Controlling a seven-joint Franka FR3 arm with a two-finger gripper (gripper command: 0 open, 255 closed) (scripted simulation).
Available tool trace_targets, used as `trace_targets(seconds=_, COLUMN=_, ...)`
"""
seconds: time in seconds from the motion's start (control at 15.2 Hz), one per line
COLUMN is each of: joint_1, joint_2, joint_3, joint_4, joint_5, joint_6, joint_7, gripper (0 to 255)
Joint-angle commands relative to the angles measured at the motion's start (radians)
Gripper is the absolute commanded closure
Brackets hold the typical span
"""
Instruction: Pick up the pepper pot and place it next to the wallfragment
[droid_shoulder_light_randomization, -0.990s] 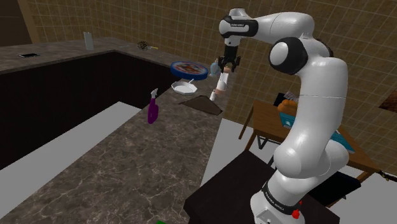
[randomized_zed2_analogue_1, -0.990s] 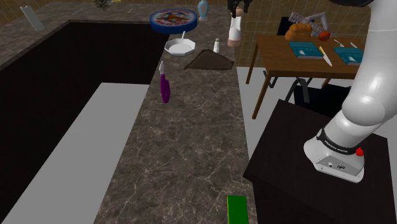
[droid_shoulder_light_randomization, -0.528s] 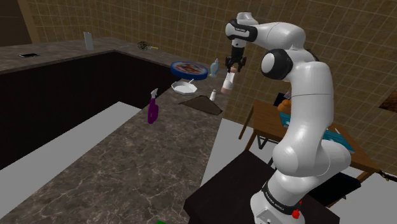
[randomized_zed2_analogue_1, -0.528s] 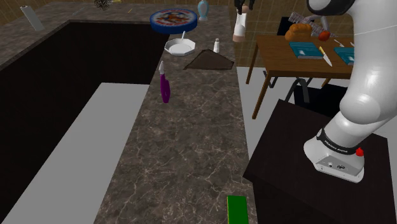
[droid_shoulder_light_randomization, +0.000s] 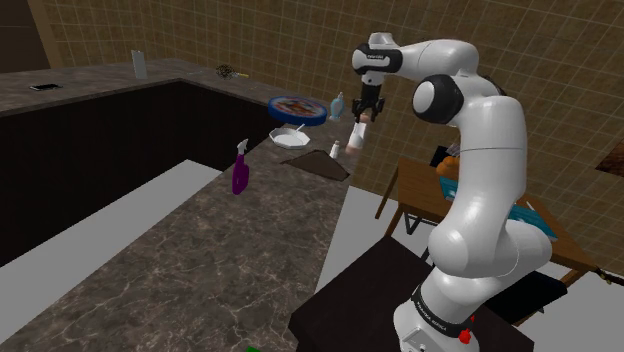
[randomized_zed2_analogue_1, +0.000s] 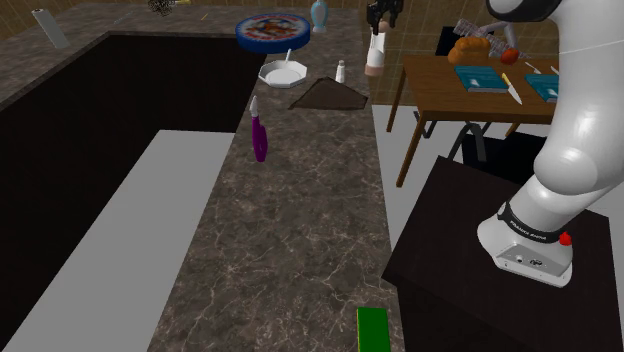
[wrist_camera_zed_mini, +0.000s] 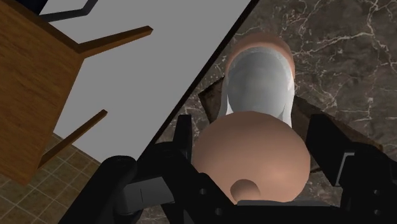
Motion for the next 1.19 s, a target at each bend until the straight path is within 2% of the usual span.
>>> trace_targets(seconds=0.0, joint_1=-0.001, joint_2=-0.004, joint_3=0.0, joint_4=-0.033, joint_5=-0.001, joint_6=0.03, joint_7=0.004, gripper=255)
trace_targets(seconds=1.12, joint_1=-0.003, joint_2=0.023, joint_3=-0.001, joint_4=-0.219, joint_5=-0.009, joint_6=0.24, joint_7=0.033, gripper=255)
